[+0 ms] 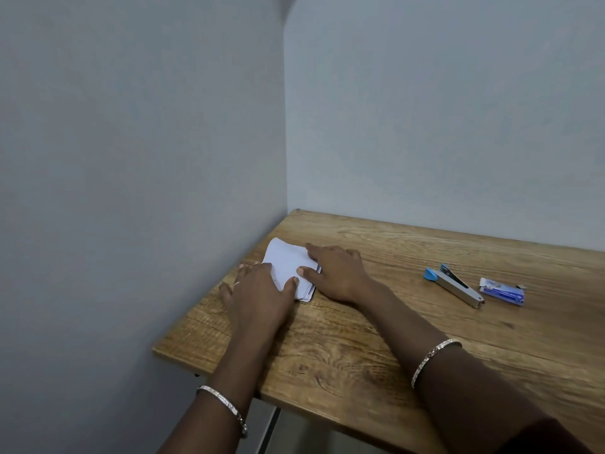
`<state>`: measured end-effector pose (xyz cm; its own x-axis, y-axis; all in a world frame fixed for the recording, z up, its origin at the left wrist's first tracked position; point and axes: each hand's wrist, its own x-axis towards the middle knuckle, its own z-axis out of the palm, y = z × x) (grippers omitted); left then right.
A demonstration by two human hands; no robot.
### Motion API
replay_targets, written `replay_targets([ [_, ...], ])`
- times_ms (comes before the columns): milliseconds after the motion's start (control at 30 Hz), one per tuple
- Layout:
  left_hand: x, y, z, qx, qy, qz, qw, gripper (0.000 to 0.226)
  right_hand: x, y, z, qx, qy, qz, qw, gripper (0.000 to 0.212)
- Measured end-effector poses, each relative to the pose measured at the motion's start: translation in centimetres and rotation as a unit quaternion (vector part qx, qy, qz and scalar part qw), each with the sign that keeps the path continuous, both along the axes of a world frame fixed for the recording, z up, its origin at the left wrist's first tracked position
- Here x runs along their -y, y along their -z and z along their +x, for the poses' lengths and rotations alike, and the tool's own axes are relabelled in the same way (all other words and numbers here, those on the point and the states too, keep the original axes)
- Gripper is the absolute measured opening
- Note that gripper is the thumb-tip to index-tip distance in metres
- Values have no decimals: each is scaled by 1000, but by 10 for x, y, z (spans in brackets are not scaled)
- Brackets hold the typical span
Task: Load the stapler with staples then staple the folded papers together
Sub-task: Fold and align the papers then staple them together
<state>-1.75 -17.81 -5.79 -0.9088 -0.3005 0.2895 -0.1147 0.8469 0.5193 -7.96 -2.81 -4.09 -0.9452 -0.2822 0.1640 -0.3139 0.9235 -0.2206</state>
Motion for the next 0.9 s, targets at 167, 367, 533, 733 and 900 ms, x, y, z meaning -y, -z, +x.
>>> replay_targets([
  [167,2,-2,1,6,6,16,1000,59,10,1,10,-29,-27,-65,997,53],
  [367,1,-4,3,-34,-1,37,999,66,21,-4,26,-52,-63,-280,957,56],
  [533,2,-8,8,-82,11,82,993,74,25,-11,33,-49,-37,-449,891,76],
  [733,2,-11,13,-88,17,115,989,71,15,-12,40,-11,1,-609,793,100],
  [900,3,-13,15,-123,23,183,975,53,8,-9,37,42,34,-668,742,56],
])
